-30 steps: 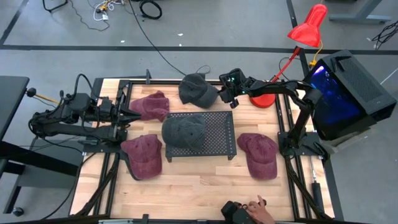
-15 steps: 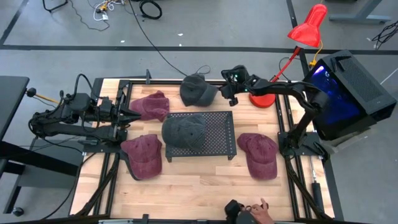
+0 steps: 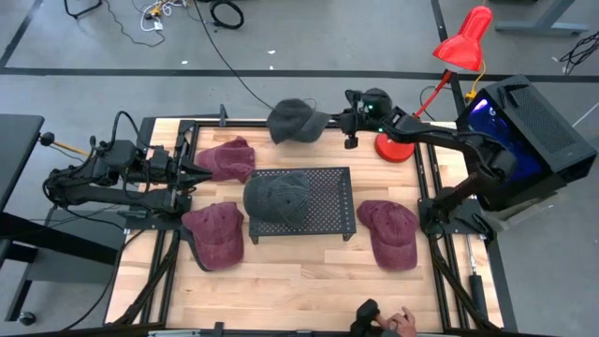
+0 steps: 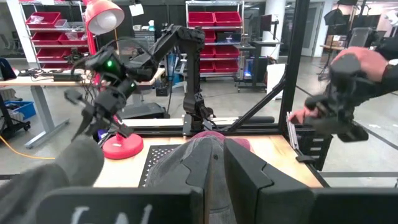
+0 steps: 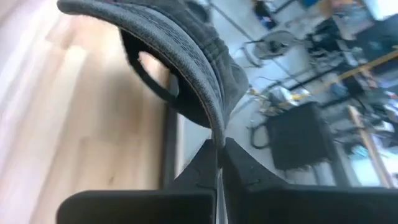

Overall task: Pick & Place hat
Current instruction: Stack the top black cap on top of the black cap on the shelf

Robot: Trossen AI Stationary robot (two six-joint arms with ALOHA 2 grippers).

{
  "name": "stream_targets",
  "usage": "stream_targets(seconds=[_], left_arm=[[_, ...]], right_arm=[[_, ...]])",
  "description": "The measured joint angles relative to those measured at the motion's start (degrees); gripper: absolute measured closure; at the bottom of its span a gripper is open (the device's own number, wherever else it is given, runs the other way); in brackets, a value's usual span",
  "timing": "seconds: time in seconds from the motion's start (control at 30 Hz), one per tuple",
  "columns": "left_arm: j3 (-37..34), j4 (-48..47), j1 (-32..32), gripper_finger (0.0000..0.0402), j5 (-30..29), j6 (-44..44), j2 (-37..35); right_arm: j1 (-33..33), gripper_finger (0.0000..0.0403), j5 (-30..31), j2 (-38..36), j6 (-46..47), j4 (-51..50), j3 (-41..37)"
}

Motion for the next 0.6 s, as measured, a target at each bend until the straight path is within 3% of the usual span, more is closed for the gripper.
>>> stream_targets(seconds=[0.6], left_arm=[[0.0, 0.0, -0.02, 0.0353, 0.0, -0.01, 0.0]], right_arm=[[4.85, 0.0403, 16.49, -23.04, 1.56, -12.51, 0.0]])
